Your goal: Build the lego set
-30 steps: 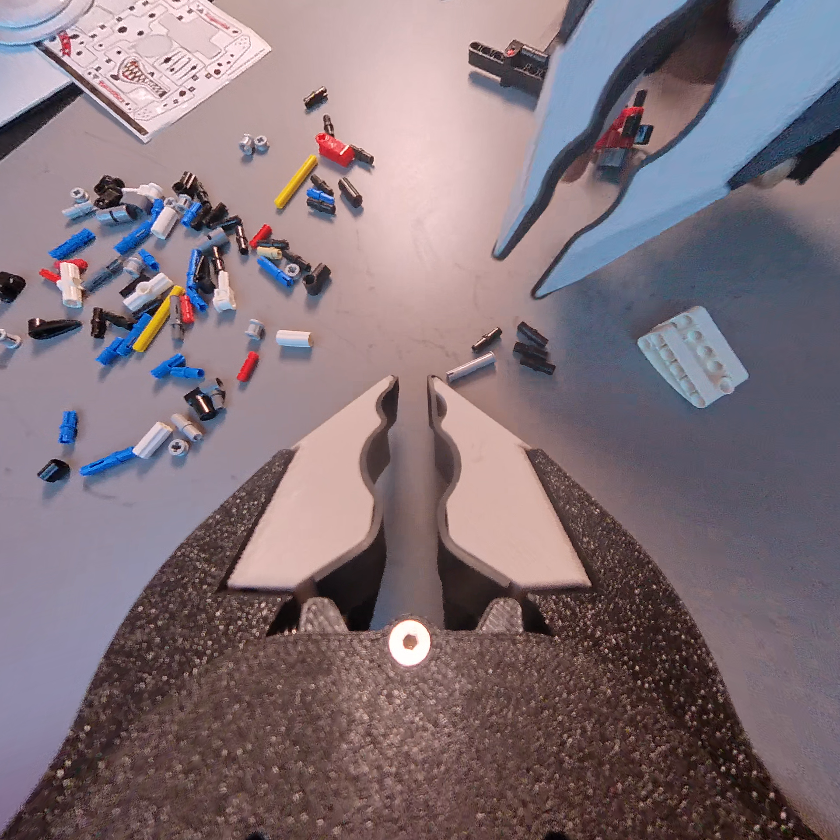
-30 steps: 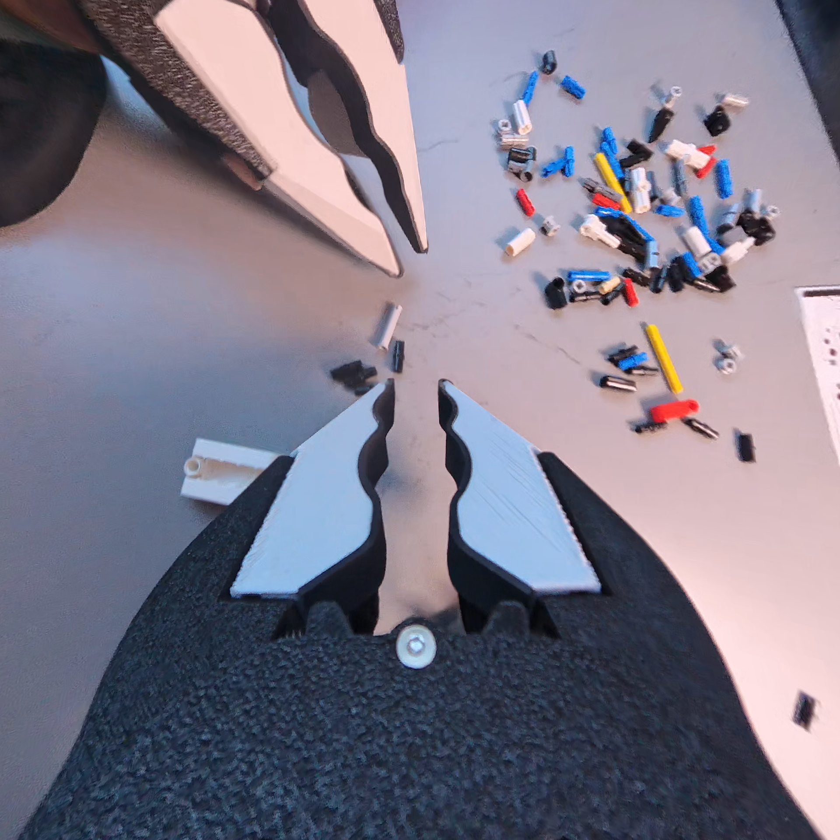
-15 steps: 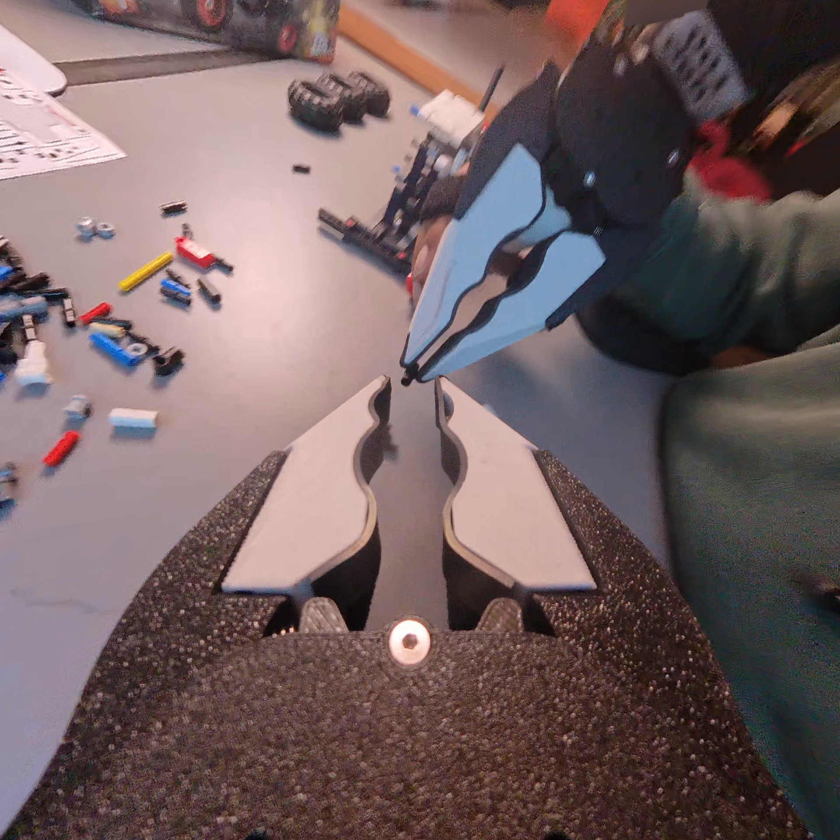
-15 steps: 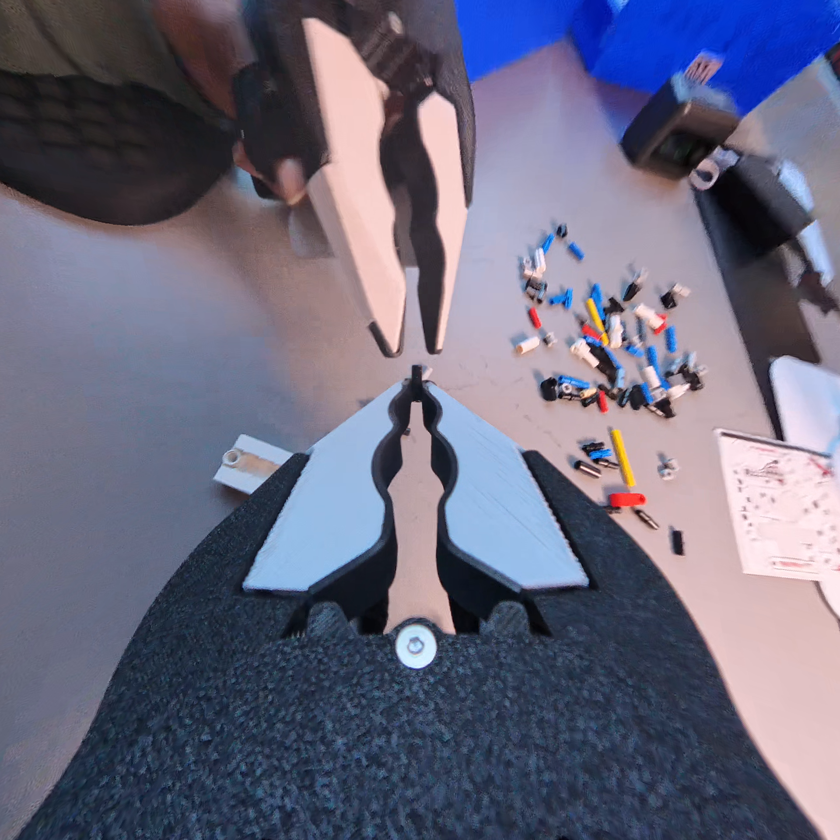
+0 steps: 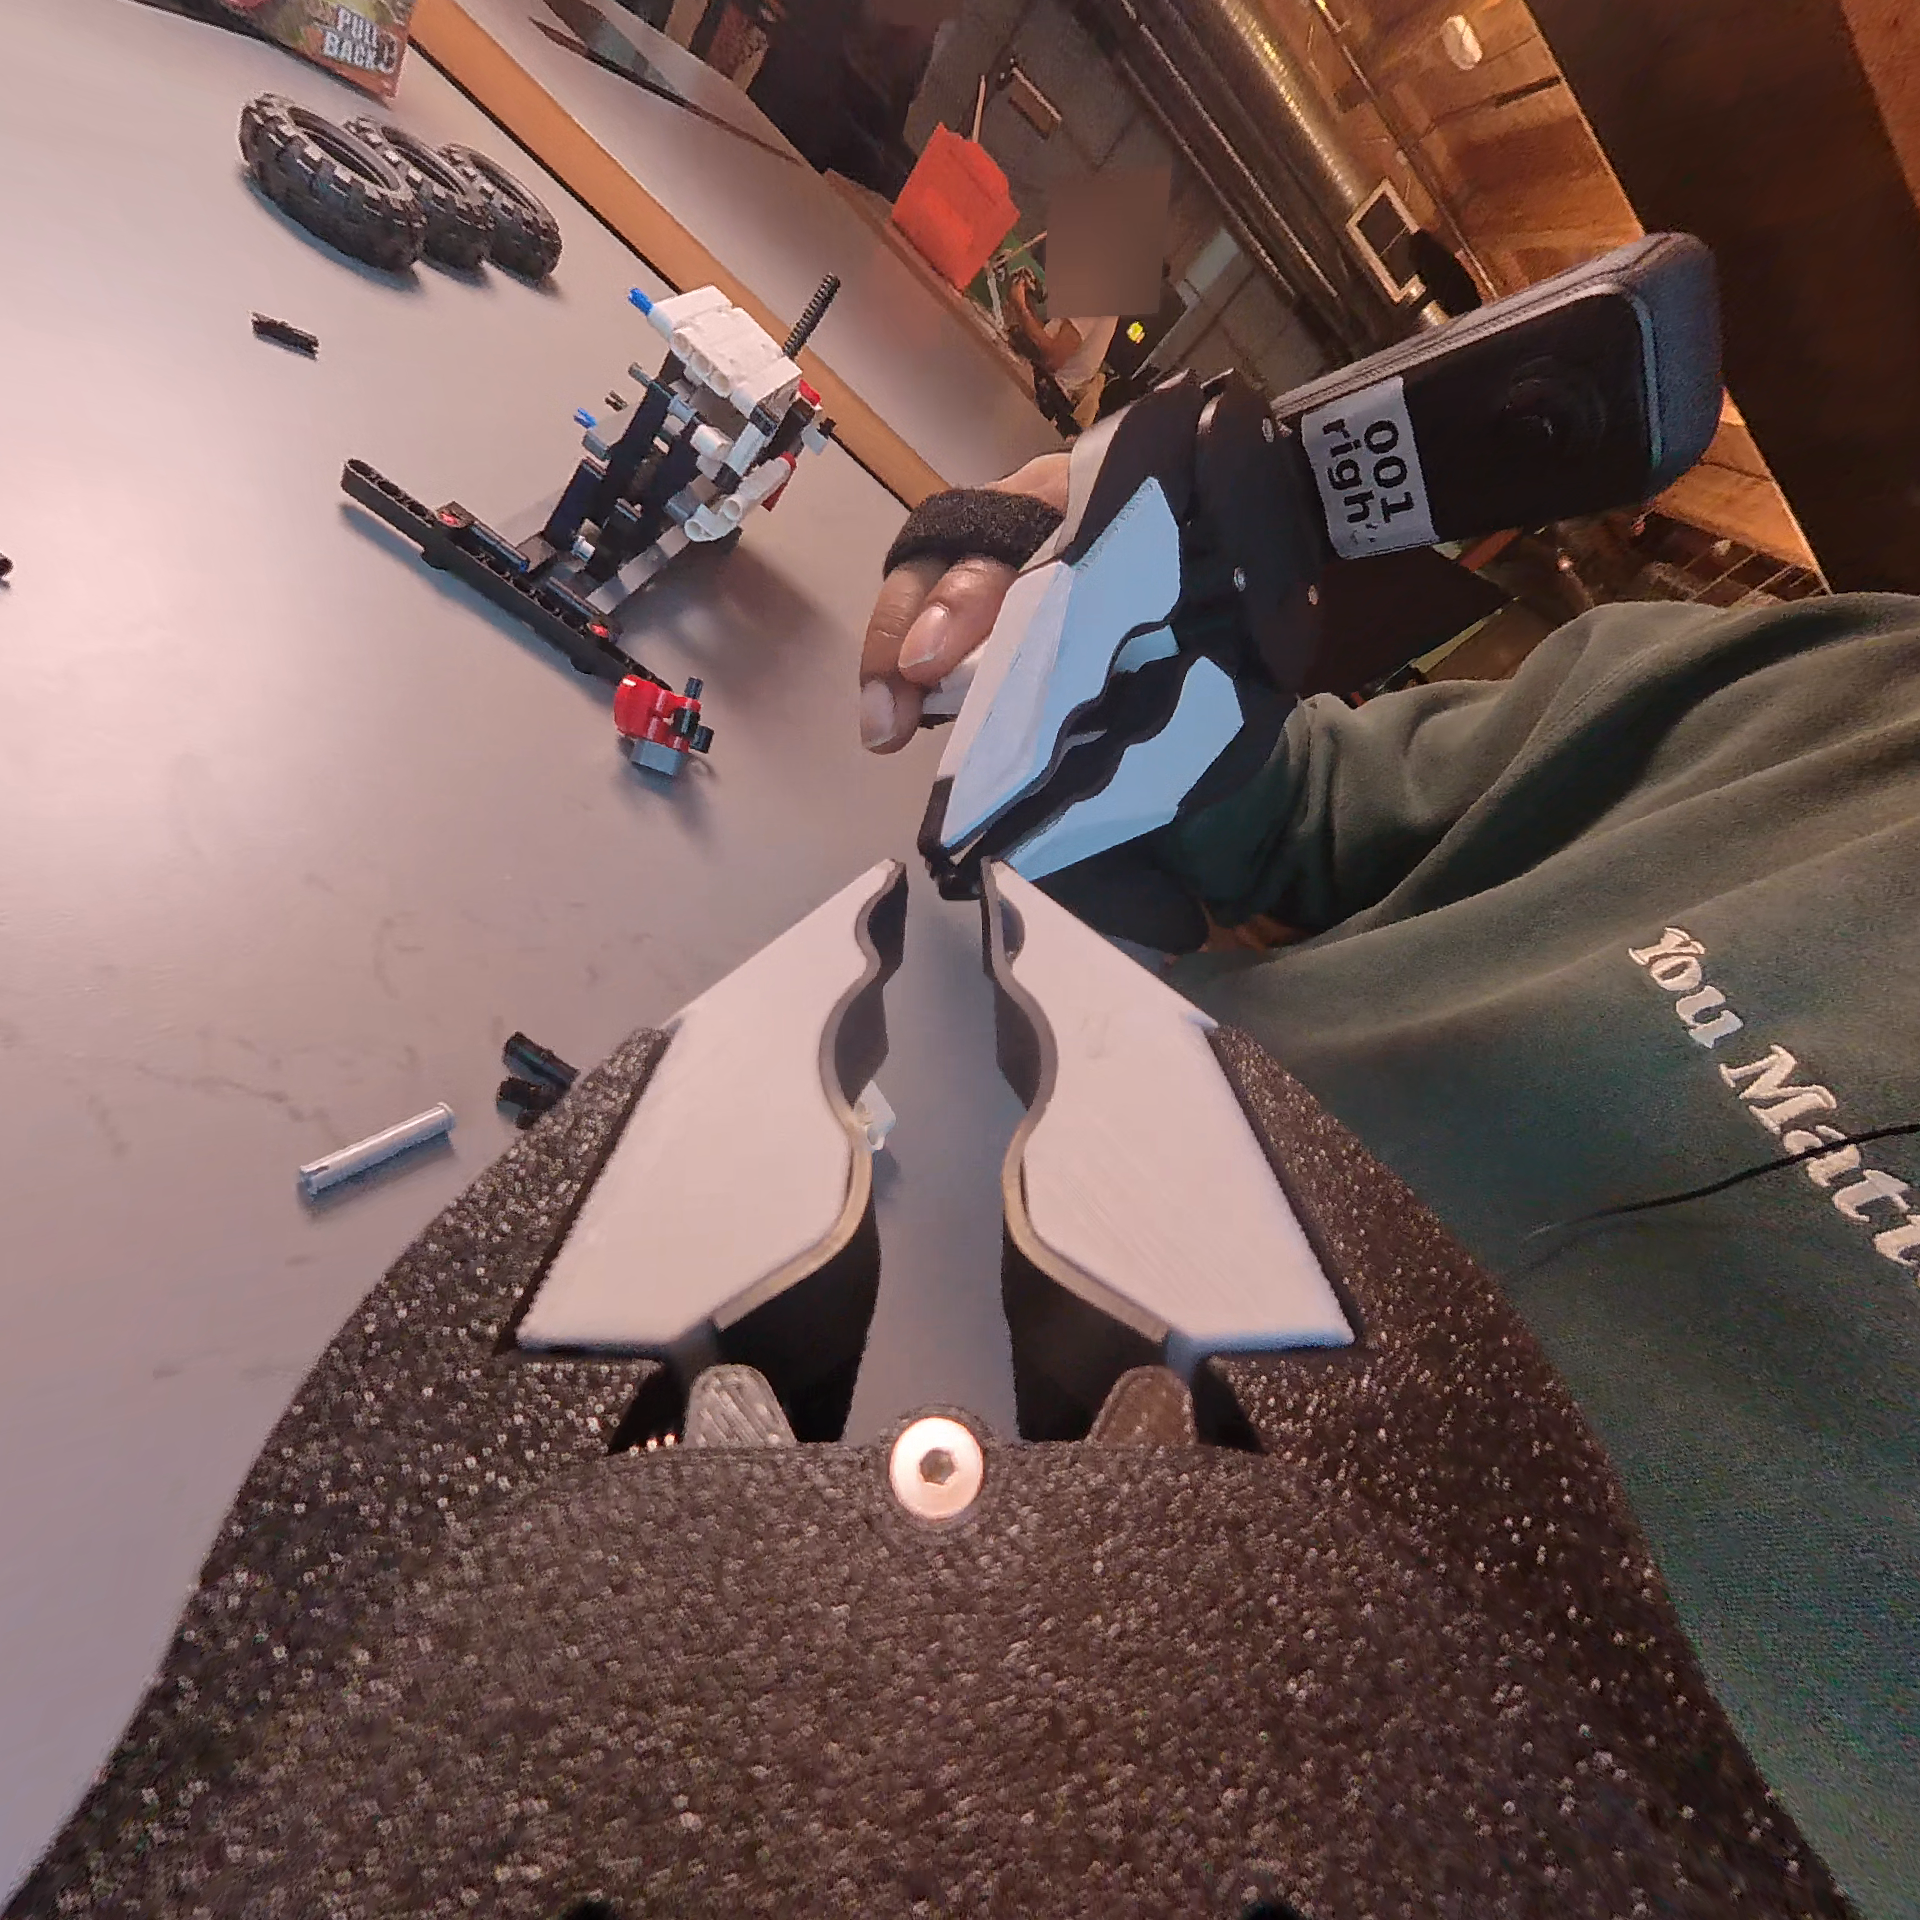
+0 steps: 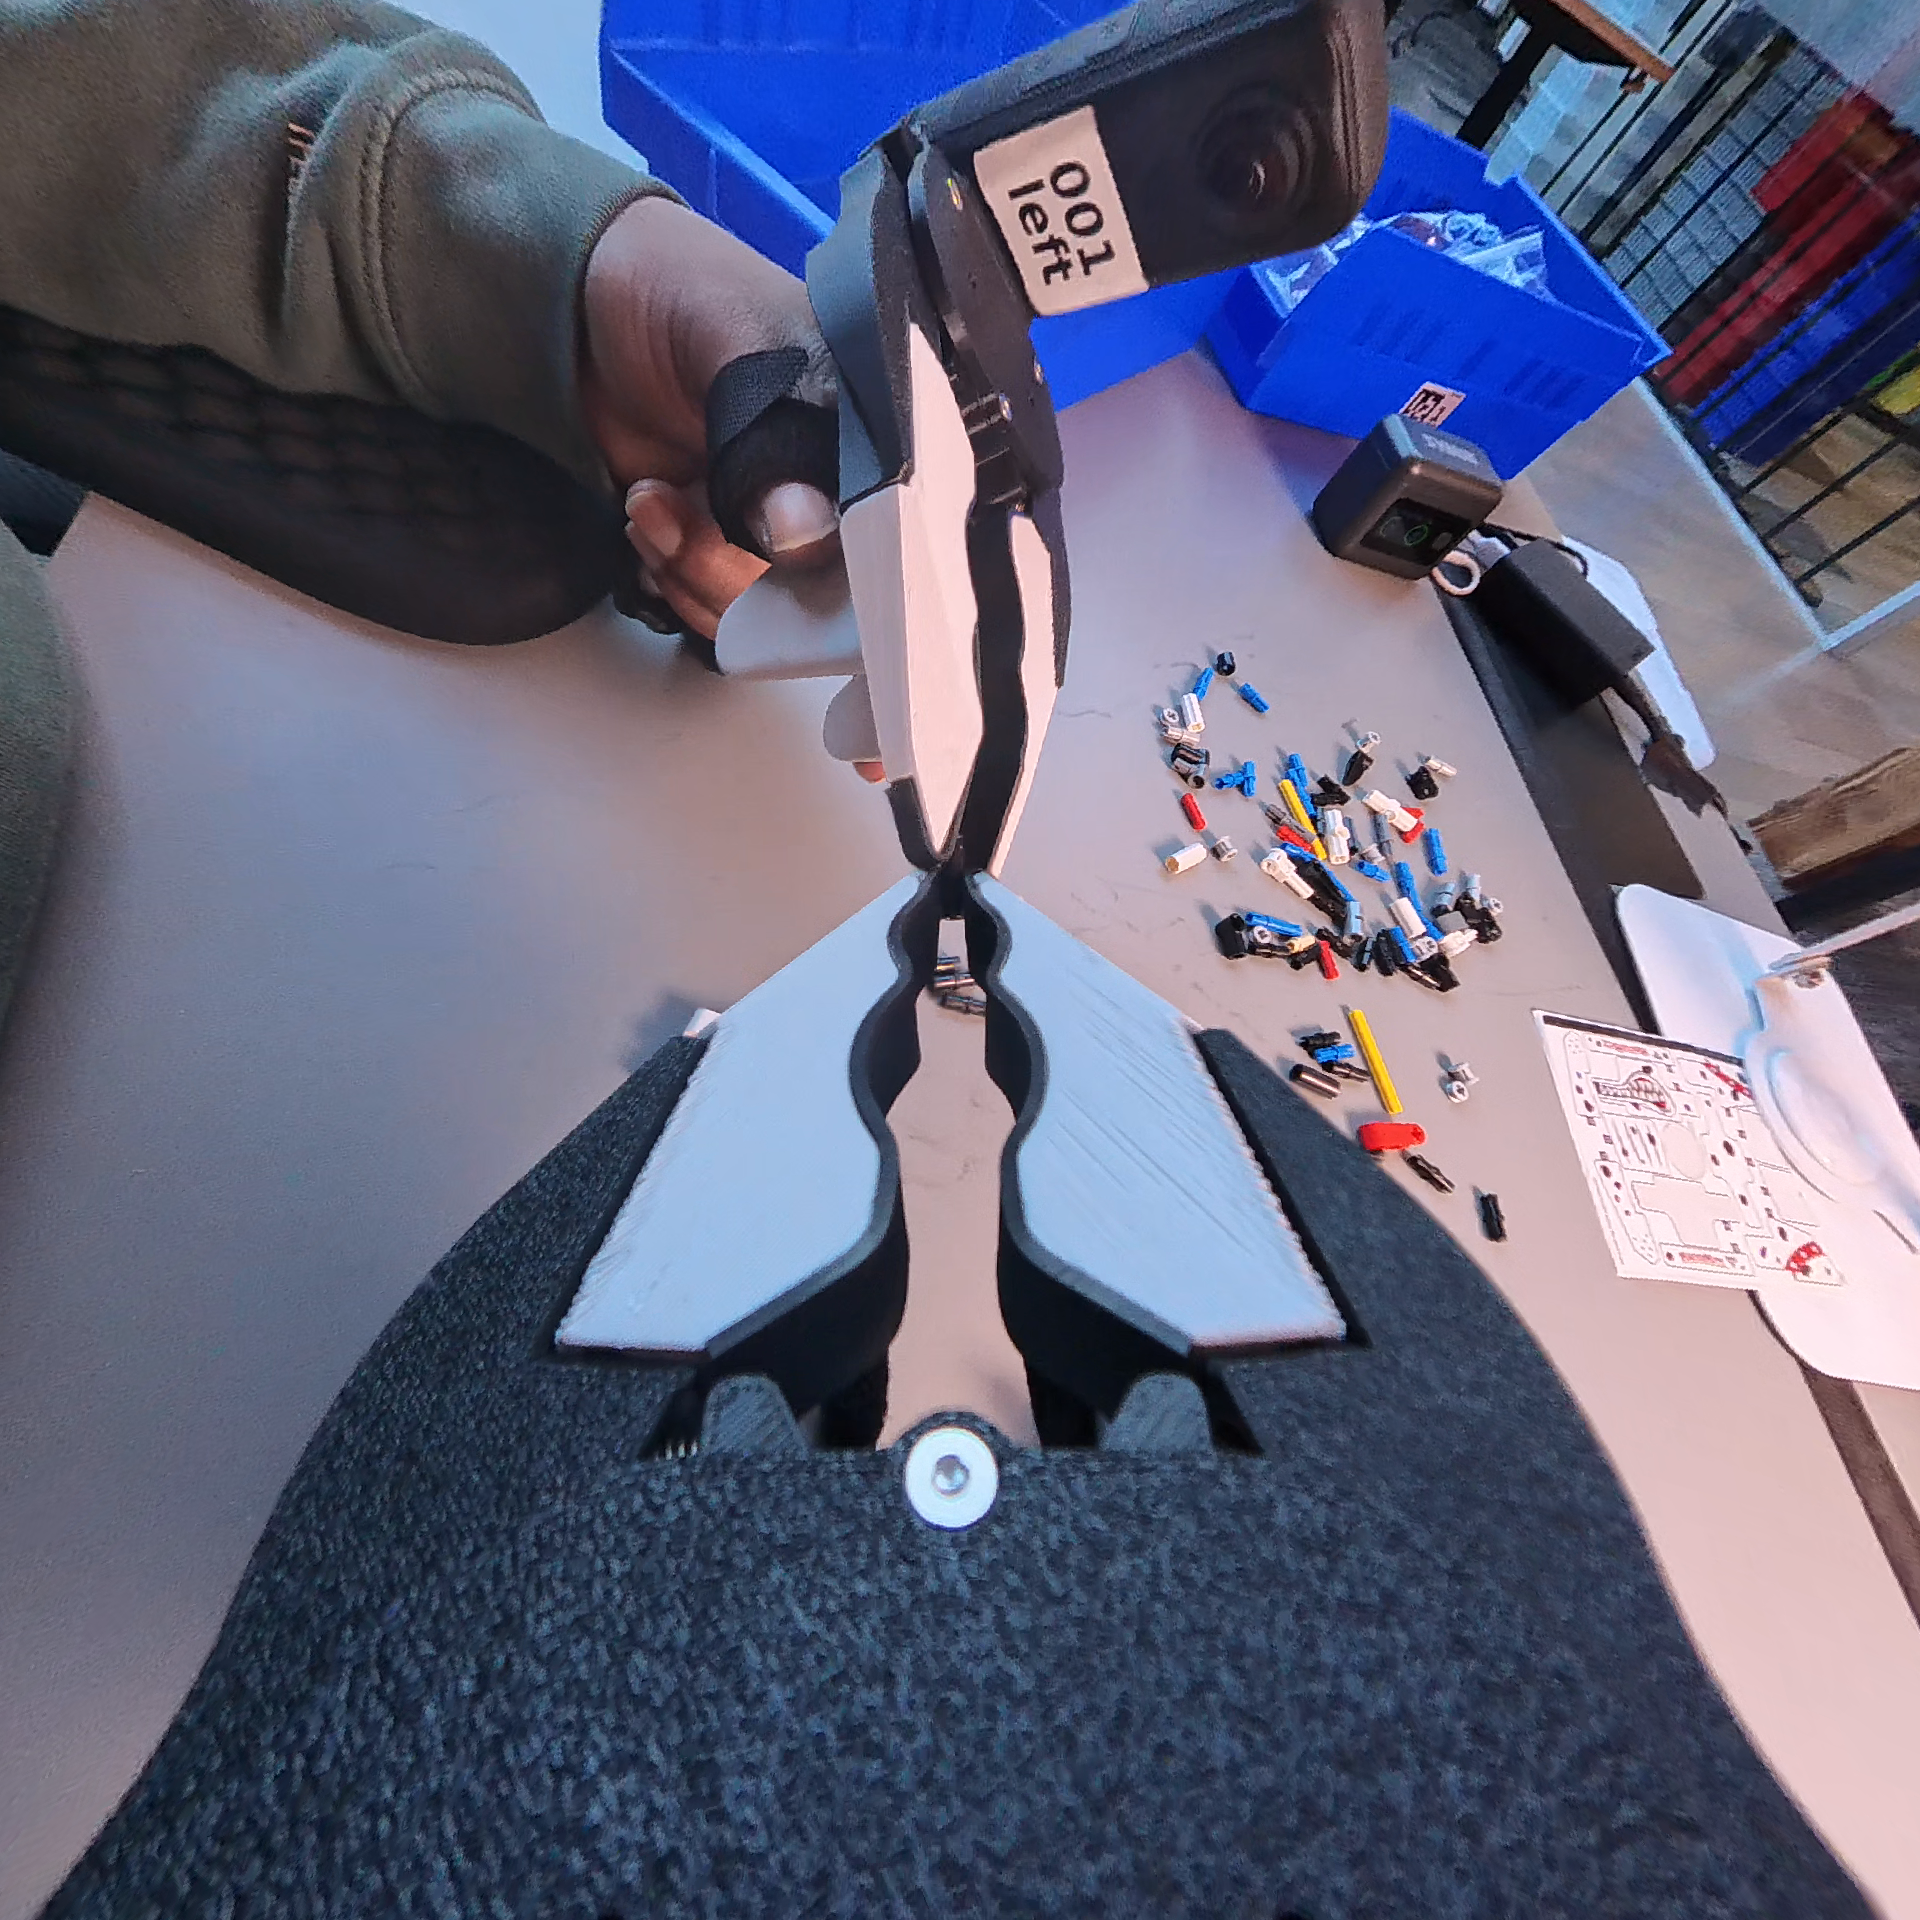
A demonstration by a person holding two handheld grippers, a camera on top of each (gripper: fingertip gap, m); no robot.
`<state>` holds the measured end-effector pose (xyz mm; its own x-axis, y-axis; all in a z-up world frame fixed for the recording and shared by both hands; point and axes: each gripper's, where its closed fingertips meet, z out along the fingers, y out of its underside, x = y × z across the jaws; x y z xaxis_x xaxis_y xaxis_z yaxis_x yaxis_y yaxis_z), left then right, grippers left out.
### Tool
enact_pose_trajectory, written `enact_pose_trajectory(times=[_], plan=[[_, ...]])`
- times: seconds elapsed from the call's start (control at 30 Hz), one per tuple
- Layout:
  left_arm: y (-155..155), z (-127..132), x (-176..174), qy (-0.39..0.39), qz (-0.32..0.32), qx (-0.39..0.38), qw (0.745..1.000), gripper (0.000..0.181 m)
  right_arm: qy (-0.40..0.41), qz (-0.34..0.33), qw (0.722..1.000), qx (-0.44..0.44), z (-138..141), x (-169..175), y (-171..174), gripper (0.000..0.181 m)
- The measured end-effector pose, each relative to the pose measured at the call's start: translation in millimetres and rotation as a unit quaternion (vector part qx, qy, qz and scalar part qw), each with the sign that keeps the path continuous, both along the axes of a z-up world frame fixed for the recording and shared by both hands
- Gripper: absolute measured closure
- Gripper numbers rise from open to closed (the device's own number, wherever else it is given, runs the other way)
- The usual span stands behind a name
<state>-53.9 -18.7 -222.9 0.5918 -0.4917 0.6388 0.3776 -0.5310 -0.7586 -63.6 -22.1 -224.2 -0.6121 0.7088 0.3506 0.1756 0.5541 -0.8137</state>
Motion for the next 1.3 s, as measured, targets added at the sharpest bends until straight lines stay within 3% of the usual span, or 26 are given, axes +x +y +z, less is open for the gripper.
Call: enact_pose_trajectory(times=[0.37, 0.7, 1.3], plan=[[1.3, 18.3, 10.6, -0.112, -0.031, 0.012, 0.993, 0.174, 0.062, -0.004, 0.998, -0.015, 19.0, 10.6, 2.7, 0.177], [9.3, 50.5, 24.8, -0.269, -0.076, 0.040, 0.959, 0.177, 0.144, -0.004, 0.984, -0.105, 51.0, 27.5, 11.6, 0.176], [16.3, 45.4, 26.5, -0.305, -0.079, 0.023, 0.949, 0.177, 0.143, -0.015, 0.985, -0.095, 40.0, 28.4, 20.3, 0.178]])
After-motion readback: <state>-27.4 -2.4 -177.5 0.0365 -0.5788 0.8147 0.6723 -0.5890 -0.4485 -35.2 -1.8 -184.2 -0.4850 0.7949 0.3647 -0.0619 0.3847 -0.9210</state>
